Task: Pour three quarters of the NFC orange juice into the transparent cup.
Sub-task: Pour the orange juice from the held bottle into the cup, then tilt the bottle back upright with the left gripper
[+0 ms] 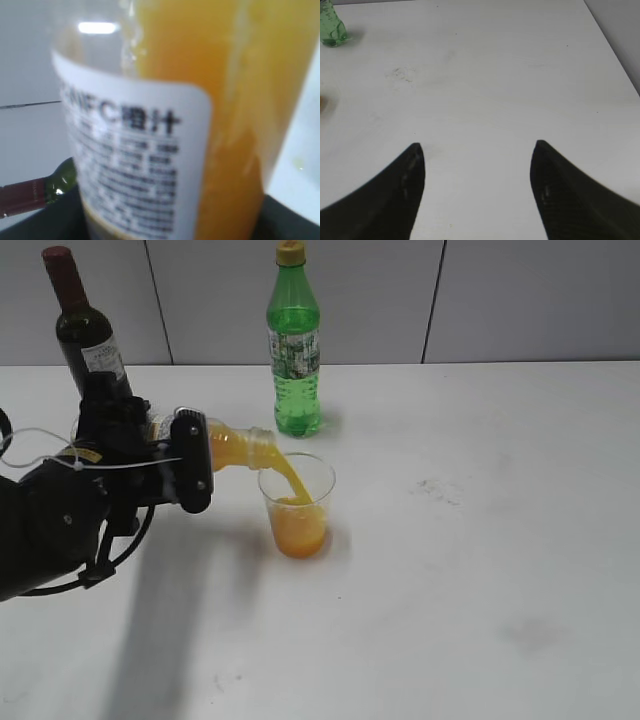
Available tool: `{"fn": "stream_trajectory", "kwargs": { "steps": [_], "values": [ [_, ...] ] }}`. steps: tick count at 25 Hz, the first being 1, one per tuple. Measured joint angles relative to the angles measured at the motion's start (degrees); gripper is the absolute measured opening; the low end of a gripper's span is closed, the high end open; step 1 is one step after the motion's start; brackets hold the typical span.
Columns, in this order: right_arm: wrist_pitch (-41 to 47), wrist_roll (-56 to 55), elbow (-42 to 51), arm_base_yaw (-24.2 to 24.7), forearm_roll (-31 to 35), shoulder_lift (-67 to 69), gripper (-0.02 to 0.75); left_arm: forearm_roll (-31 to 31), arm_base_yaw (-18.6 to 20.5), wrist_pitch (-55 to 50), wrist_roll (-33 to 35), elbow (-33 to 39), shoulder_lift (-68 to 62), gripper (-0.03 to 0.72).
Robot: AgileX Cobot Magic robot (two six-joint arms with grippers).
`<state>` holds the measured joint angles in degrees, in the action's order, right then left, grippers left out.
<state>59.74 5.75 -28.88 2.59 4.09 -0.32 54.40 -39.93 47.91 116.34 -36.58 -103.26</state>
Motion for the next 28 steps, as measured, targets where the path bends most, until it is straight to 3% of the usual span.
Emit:
{"fn": "stream_trajectory", "kwargs": {
  "steps": [28],
  "values": [
    [0.0,0.0,0.0,0.0,0.0,0.0,0.510,-3.2,0.0,8.0,1.0,0.0,0.1,0.471]
  ]
}}
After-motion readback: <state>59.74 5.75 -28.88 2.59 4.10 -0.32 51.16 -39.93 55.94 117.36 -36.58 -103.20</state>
